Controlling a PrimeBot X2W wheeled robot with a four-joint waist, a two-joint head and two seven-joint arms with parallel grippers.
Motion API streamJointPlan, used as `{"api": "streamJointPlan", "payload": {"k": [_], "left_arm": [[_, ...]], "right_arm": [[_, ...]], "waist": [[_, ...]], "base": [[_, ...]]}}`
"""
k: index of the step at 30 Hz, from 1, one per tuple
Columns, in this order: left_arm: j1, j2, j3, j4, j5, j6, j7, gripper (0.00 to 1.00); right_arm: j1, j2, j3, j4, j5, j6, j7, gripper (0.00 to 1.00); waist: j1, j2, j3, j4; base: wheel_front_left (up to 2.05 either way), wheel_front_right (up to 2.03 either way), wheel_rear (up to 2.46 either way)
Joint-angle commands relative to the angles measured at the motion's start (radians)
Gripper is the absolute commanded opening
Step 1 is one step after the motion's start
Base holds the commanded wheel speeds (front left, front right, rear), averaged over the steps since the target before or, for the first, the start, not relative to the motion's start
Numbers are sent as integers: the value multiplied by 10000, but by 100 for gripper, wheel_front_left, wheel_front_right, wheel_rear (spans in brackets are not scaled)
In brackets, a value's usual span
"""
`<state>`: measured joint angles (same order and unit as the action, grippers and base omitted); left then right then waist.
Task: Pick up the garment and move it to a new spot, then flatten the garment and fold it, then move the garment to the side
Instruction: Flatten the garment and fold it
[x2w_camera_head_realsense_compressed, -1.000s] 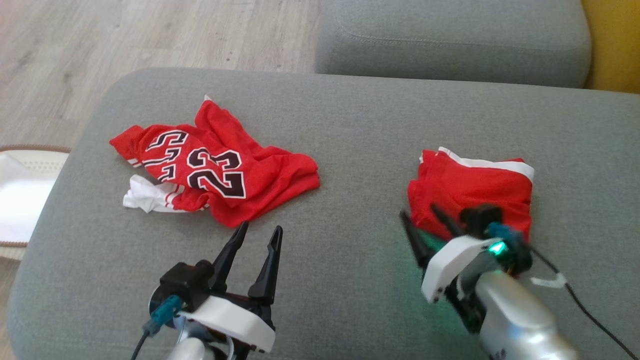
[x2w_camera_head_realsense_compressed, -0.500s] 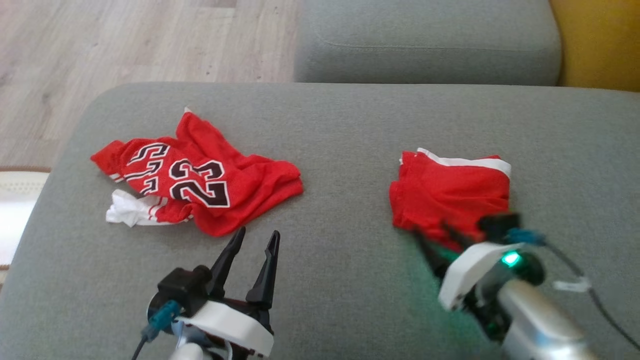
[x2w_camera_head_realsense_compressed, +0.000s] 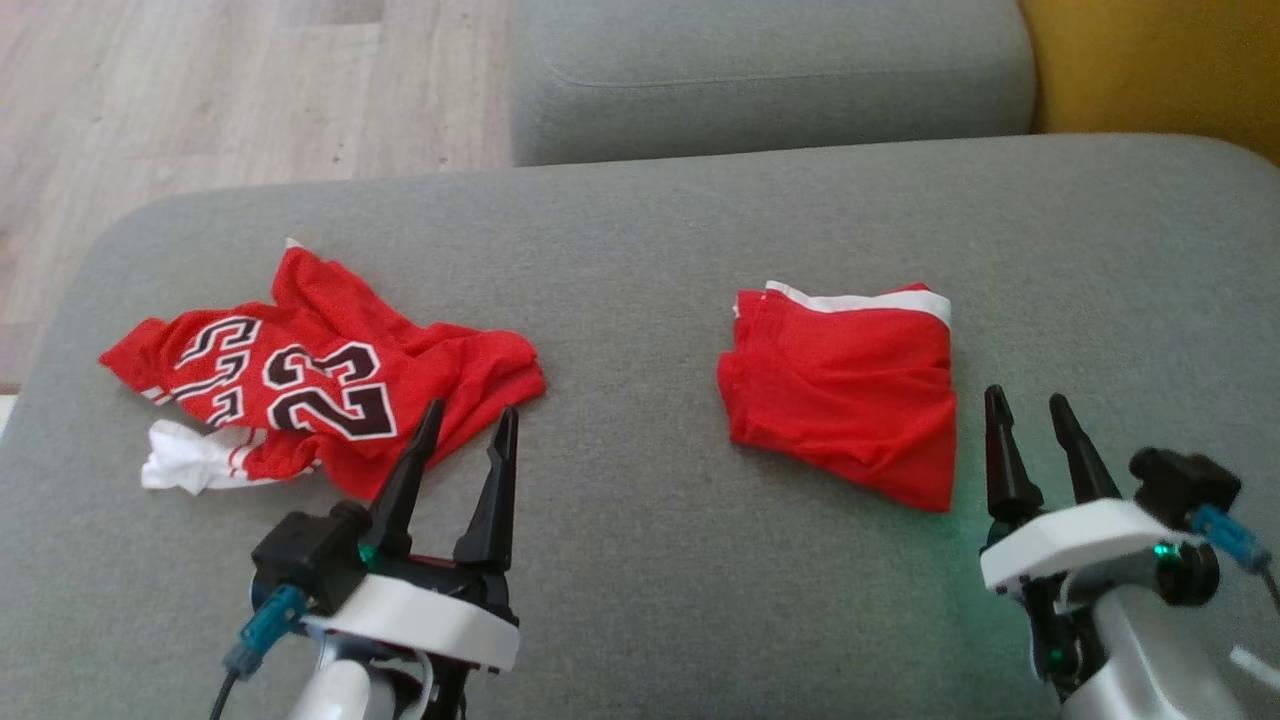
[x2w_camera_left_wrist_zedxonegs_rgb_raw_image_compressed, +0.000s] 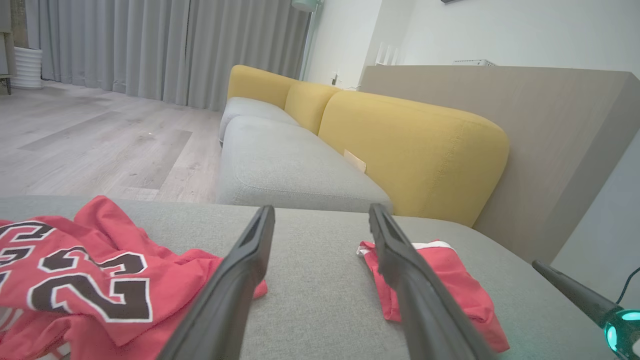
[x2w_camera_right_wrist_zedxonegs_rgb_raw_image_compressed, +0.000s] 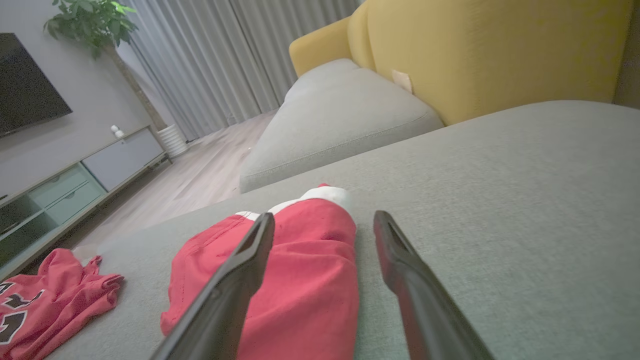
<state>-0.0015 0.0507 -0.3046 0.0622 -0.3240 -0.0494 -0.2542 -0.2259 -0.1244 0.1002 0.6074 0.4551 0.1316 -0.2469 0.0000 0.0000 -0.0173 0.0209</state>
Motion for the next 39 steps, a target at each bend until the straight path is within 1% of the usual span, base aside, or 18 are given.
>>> {"api": "streamJointPlan", "payload": {"k": [1,4,7,8,9,11,15,17,20,21,26,29,32,34,36,39], "left_arm": [[-399,-5,400,-404,32,55,-76,100],[-407,-5,332,-467,40,41,-76,100],[-456,-5,169,-454,48,-6,-76,100],[-482,-5,118,-439,43,-24,-76,100],[-515,-5,70,-417,41,-42,-76,100],[-591,-5,-22,-363,39,-78,-76,100],[-780,-5,-160,-274,55,-131,-76,100],[-883,-5,-215,-222,63,-161,-76,100],[-1029,-5,-313,-151,70,-206,-76,100],[-1029,-5,-313,-151,70,-206,-76,100],[-1206,-5,-390,-70,52,-214,-76,100],[-1236,-5,-386,-20,29,-200,-76,100],[-1207,-5,-335,27,28,-203,-76,100],[-1165,-5,-287,50,29,-183,-76,100],[-1127,-5,-247,74,4,-150,-76,100],[-1104,-5,-212,61,-27,-151,-76,100]], "right_arm": [[-72,152,-15,-449,-301,-9,-114,100],[159,477,-565,-912,-1065,-9,-127,100],[128,648,-972,-1304,-1567,-9,-126,100],[65,680,-1077,-1395,-1683,-9,-111,35],[-19,702,-1124,-1479,-1813,-9,-96,0],[-225,726,-1050,-1575,-2021,-9,-10,0],[-782,736,-696,-1420,-2029,-9,85,0],[-1117,738,-582,-1117,-2082,-9,91,0],[-1634,739,-592,-309,-2400,-9,133,0],[-1634,739,-592,-309,-2400,-9,133,0],[-2424,740,-1280,1629,-3438,-9,147,0],[-2749,740,-1647,2671,-3929,-9,91,0],[-2968,740,-1700,3647,-4207,-9,127,0],[-3109,740,-1652,4085,-4225,-9,87,0],[-3234,740,-1551,4301,-4157,-9,1,0],[-3334,740,-1399,4291,-4037,-9,-100,0]], "waist": [[0,0,61,-85],[0,0,144,-123],[0,0,347,-11],[0,0,426,53],[0,0,515,137],[0,0,697,333],[0,0,1079,805],[0,0,1270,1081],[0,0,1490,1517],[0,0,1490,1517],[0,0,1685,2193],[0,0,1724,2477],[0,0,1710,2568],[0,0,1663,2525],[0,0,1584,2383],[0,0,1432,2051]], "base": [[0,0,0],[0,0,0],[0,0,0],[0,0,0],[0,0,0],[0,0,0],[0,0,0],[0,0,0],[0,0,0],[0,0,0],[0,0,0],[0,0,0],[0,0,0],[0,0,0],[0,0,0],[0,0,0]]}}
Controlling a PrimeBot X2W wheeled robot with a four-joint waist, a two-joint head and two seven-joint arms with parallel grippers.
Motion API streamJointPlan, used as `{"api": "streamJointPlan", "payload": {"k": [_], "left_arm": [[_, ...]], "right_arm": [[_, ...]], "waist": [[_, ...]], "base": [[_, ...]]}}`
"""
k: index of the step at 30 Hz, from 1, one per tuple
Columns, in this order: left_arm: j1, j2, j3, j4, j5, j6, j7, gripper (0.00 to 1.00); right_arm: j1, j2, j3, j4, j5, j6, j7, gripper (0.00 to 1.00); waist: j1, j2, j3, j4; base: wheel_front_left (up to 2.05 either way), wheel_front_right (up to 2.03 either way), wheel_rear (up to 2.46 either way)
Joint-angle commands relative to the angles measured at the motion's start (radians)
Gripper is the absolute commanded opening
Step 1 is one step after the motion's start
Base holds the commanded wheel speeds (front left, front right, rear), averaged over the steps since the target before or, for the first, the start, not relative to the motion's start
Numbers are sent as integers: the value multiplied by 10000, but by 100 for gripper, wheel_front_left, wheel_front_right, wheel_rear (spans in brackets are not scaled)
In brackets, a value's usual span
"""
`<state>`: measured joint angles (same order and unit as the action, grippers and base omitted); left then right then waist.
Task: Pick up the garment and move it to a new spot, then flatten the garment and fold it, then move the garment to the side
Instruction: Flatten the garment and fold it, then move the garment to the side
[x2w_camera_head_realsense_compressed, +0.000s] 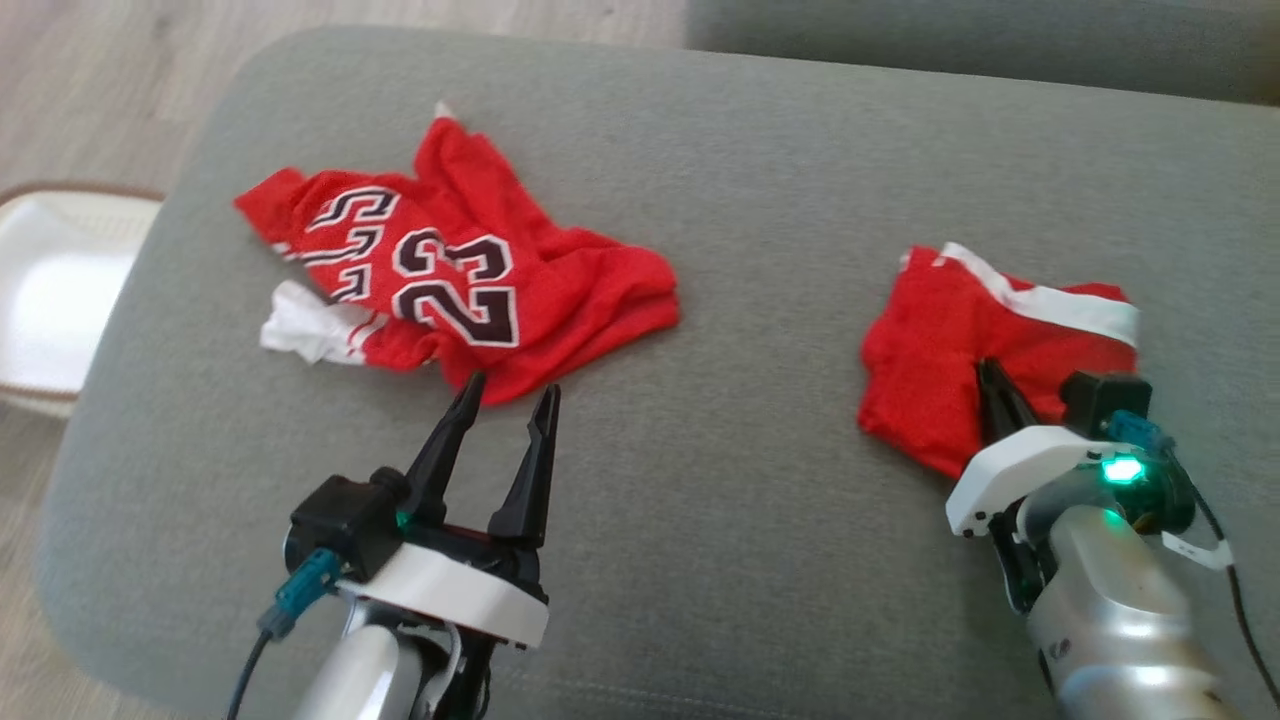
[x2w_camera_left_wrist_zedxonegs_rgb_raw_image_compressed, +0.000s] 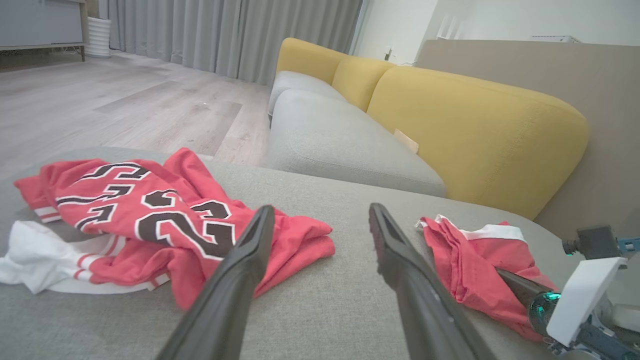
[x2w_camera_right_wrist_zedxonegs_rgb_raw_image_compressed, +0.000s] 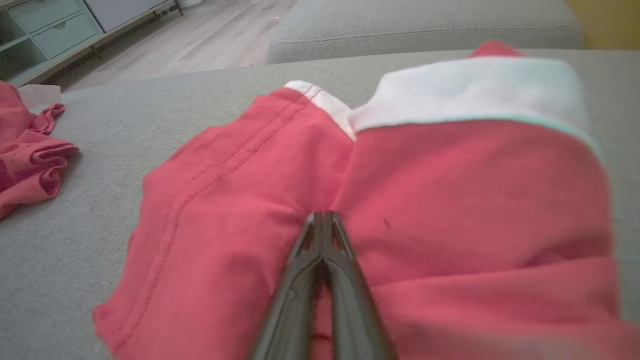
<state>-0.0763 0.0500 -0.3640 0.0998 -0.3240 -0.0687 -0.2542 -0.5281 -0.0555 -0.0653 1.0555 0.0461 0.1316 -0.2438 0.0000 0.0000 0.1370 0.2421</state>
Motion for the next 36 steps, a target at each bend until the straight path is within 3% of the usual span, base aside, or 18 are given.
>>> {"api": "streamJointPlan", "payload": {"k": [1,11,20,21,22,36], "left_arm": [[-347,3,388,-324,-31,42,-76,100],[-144,3,644,-733,-66,124,-76,100],[173,3,914,-1001,-33,194,-76,100],[207,3,930,-1008,-27,193,-76,100],[244,3,936,-1004,-17,183,-76,100],[351,3,1009,-732,120,45,-76,100]], "right_arm": [[-309,52,276,-260,98,-9,-149,0],[694,52,354,-2975,620,-9,-177,0],[2643,52,165,-5447,1065,-9,-178,0],[2838,52,155,-5600,1147,-9,-178,43],[3024,53,172,-5741,1232,-9,-178,100],[3709,53,234,-6293,1576,-9,-169,100]], "waist": [[0,0,-175,-287],[0,0,-821,-1619],[0,0,-1244,-2249],[0,0,-1261,-2294],[0,0,-1278,-2334],[0,0,-1062,-2497]], "base": [[0,0,0],[0,0,0],[0,0,0],[0,0,0],[0,0,0],[0,0,0]]}}
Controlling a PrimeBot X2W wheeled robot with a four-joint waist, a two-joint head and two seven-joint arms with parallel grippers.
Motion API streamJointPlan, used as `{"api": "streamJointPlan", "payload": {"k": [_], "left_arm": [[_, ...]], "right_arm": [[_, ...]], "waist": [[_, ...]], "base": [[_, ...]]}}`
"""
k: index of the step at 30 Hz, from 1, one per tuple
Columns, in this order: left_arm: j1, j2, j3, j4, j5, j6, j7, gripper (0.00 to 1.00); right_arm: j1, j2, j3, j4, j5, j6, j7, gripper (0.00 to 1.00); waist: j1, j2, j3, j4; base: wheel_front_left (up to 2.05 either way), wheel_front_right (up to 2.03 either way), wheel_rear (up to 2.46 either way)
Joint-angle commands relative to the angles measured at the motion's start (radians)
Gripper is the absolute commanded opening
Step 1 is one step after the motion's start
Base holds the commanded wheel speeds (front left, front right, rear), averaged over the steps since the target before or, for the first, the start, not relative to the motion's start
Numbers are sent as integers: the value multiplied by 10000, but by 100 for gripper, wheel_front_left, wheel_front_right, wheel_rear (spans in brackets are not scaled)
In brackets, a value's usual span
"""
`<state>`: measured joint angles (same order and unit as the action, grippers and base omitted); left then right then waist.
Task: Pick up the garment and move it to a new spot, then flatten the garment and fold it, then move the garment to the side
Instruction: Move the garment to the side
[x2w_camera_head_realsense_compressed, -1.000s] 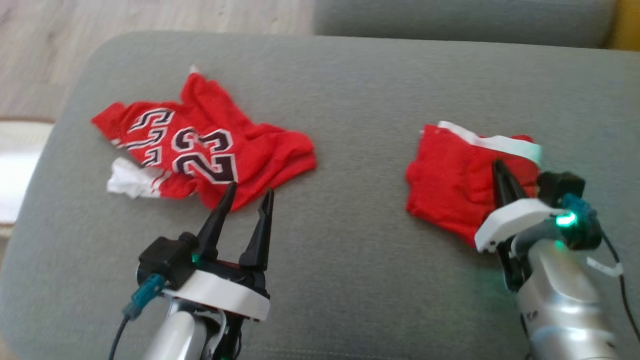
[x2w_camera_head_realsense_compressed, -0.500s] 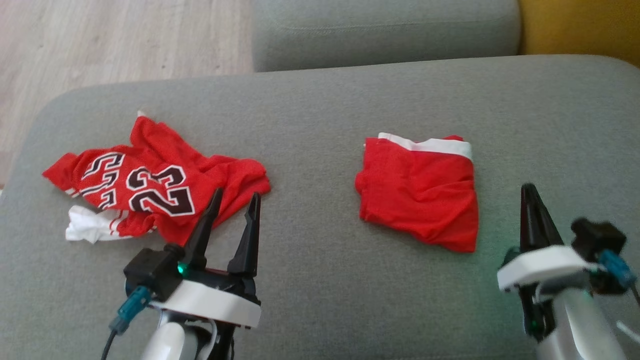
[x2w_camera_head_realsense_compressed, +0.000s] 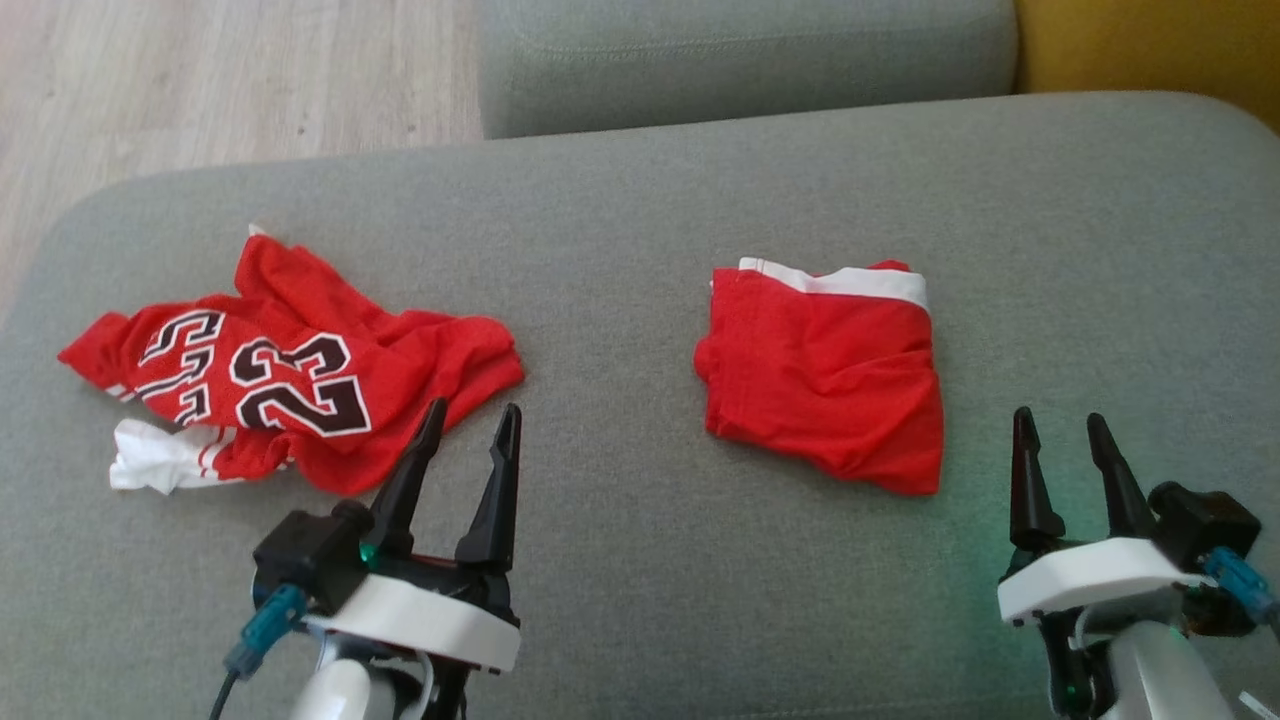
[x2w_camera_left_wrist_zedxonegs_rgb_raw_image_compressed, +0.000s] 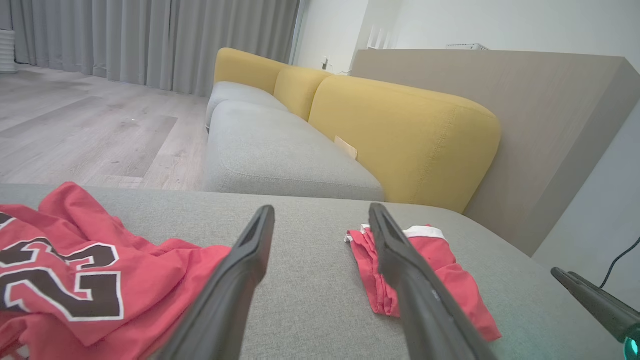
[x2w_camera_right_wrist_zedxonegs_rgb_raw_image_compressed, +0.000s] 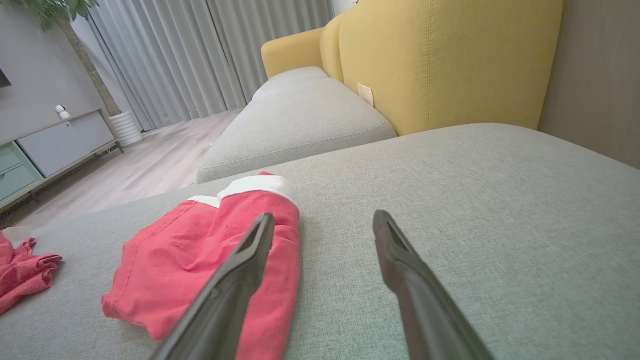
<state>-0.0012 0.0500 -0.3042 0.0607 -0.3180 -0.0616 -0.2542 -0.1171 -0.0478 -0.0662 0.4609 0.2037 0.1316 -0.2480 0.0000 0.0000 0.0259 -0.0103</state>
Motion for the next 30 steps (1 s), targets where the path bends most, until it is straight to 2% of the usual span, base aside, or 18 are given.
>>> {"api": "streamJointPlan", "payload": {"k": [1,8,10,17,23,24,25,30], "left_arm": [[-442,3,400,-349,67,-35,-76,100],[-709,3,223,-275,96,-123,-76,100],[-832,3,123,-211,105,-176,-76,100],[-1120,3,-81,-114,64,-213,-76,100],[-1164,3,-131,-66,50,-206,-76,100],[-1159,3,-132,-61,52,-204,-76,100],[-1149,3,-130,-58,55,-195,-76,100],[-1102,3,-115,-27,56,-159,-76,100]], "right_arm": [[-445,-24,230,-346,-37,-9,-91,100],[-1163,-24,127,224,-110,-9,699,100],[-1645,-24,31,861,-68,-9,1280,100],[-2856,-24,-264,2986,407,-9,2225,100],[-3520,-24,-180,4296,337,-9,2112,100],[-3607,-24,-165,4452,208,-9,2004,96],[-3689,-24,-158,4573,17,-9,1861,0],[-4048,-59,-129,4854,-1357,-9,1267,0]], "waist": [[0,0,113,60],[0,0,632,407],[0,0,849,634],[0,0,1251,1313],[0,0,1369,1566],[0,0,1371,1574],[0,0,1371,1567],[0,0,1319,1297]], "base": [[0,0,0],[0,0,0],[0,0,0],[0,0,0],[0,0,0],[0,0,0],[0,0,0],[0,0,0]]}}
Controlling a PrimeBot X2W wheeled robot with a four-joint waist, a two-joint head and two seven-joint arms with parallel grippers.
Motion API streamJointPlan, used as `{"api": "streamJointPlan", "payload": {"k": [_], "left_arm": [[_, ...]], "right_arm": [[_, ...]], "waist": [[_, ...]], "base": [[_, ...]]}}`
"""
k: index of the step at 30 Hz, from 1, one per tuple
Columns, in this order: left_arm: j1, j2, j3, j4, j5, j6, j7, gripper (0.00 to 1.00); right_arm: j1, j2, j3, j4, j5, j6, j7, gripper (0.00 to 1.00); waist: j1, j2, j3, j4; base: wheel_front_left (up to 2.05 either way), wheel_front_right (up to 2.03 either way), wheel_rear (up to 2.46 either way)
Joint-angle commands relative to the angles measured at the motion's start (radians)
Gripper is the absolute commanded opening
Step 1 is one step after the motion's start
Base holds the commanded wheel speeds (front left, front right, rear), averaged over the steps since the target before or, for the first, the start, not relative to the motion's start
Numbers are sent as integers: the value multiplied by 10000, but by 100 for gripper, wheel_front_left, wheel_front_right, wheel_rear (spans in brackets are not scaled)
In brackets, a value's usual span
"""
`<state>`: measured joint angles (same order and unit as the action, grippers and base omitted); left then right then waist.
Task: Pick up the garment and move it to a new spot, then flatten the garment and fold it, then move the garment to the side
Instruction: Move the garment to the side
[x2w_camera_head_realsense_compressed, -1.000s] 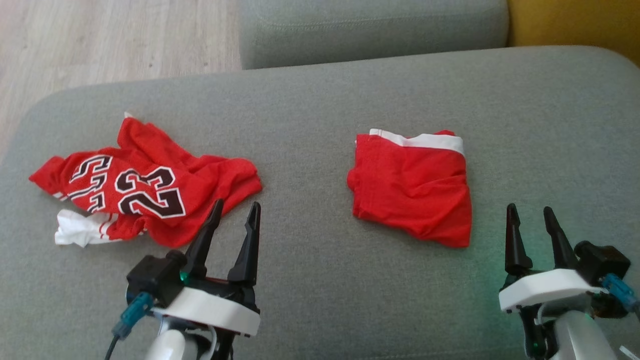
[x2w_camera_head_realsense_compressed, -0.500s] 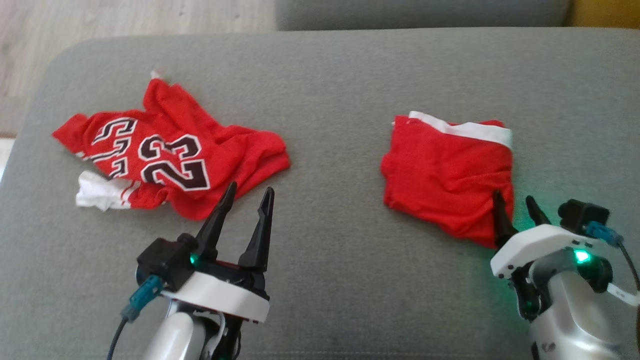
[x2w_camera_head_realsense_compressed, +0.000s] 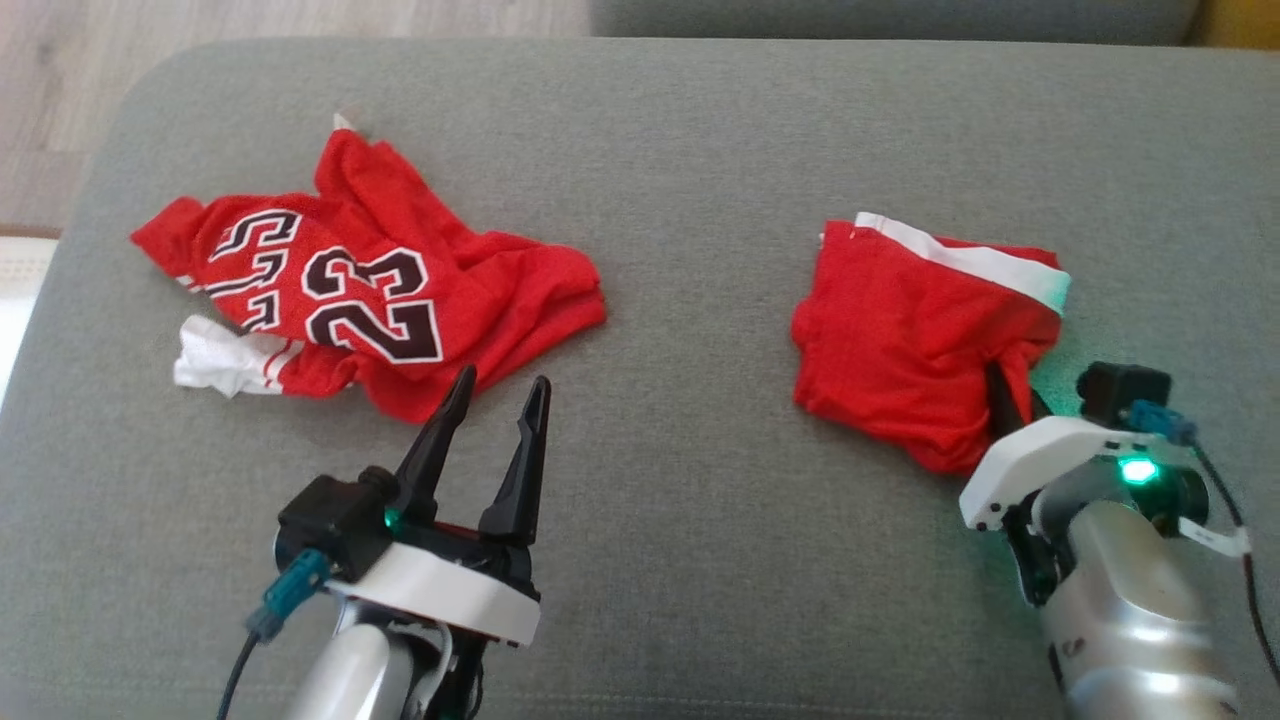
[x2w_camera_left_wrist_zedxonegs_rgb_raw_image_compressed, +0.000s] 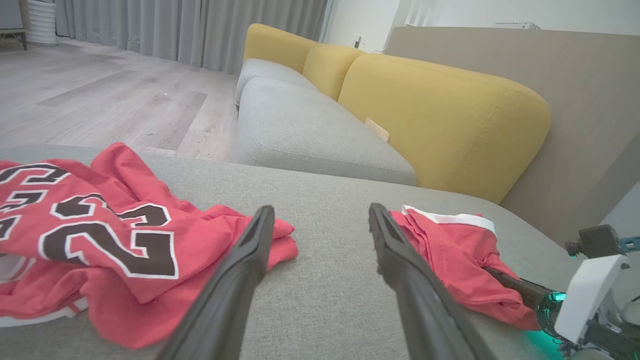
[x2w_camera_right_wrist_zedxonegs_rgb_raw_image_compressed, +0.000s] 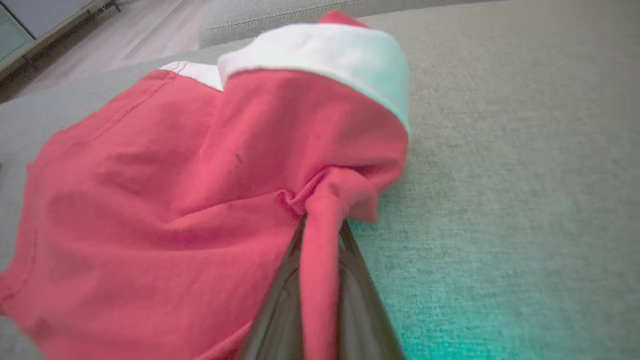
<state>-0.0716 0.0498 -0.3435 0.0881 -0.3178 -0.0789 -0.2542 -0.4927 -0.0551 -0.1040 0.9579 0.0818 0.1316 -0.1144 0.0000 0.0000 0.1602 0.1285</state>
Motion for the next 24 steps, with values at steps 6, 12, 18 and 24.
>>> {"api": "streamJointPlan", "payload": {"k": [6,12,18,24], "left_arm": [[-452,5,258,-363,26,11,-76,100],[-673,5,187,-501,-41,26,-76,100],[-899,5,85,-578,-151,-9,-76,100],[-1082,5,78,-618,-249,-29,-76,100]], "right_arm": [[-640,-531,752,-245,-1363,-9,-12,0],[-1094,-2366,2313,-428,-1767,-9,656,0],[-1488,-4974,4577,-391,-1398,-9,1353,0],[-1908,-7037,5566,-386,-527,-9,2232,0]], "waist": [[0,0,-3,-509],[0,0,318,-731],[0,0,738,-597],[0,0,1104,-353]], "base": [[0,0,0],[0,0,0],[0,0,0],[0,0,0]]}}
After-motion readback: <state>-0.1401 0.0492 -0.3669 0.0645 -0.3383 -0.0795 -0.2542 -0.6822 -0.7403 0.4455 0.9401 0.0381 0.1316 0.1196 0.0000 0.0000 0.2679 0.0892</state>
